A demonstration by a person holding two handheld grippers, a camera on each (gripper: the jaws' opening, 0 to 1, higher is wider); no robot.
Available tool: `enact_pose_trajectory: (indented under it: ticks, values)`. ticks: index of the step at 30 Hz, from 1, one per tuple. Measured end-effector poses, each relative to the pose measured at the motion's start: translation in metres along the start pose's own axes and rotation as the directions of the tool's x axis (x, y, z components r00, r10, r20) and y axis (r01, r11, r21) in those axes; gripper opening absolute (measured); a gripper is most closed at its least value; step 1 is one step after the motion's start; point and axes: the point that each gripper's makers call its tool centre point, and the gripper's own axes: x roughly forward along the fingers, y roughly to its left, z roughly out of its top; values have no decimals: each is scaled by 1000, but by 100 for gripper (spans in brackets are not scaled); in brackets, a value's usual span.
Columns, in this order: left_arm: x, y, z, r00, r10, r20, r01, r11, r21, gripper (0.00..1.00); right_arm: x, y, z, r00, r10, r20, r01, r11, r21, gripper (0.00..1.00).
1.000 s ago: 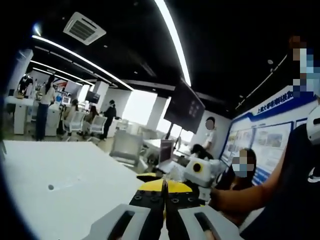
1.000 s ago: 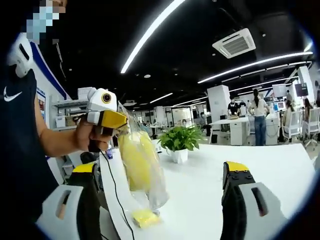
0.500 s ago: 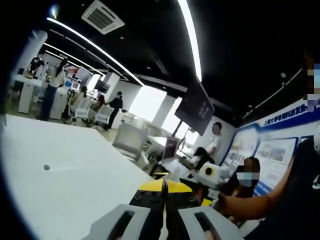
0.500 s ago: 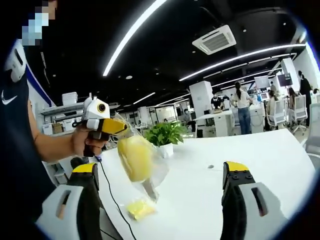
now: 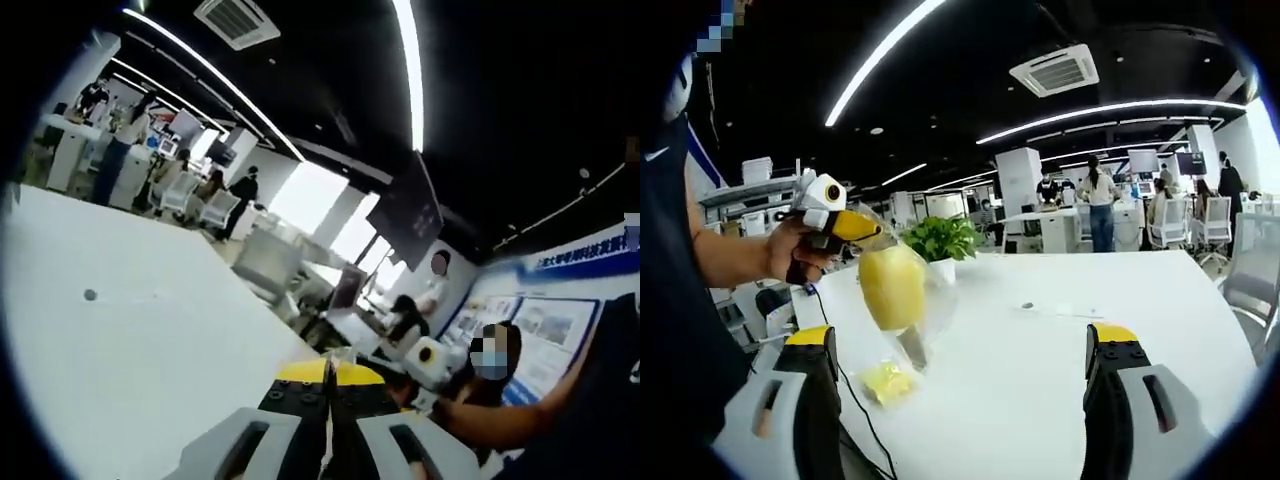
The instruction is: Compare the silicone blocks by pressing each to a similar depth, holding the contact briefly, and releasing to observe deformation and rebound differences across the visible hardness samples.
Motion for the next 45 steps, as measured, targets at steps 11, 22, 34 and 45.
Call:
enact_pose_trajectory:
  ticks: [11,22,34,45]
  values:
    - [5,30,-38,999,32,1,-32,992,-123,0,-13,-5,-30,998,-57,-30,59,997,59,97]
    - [14,58,-80,997,51,-50,-61,974,-220,0,-21,-5,-55,993,-86,-78,92,992,81,97]
    - [21,98,-113,994,92,-58,-108,899,-425,0,-24,1,-71,987,-88,-137,97,993,62,97]
    - [19,130,-138,983,160,-89,-183,868,-462,0,-29,-1,-81,982,-102,-161,114,991,68,97]
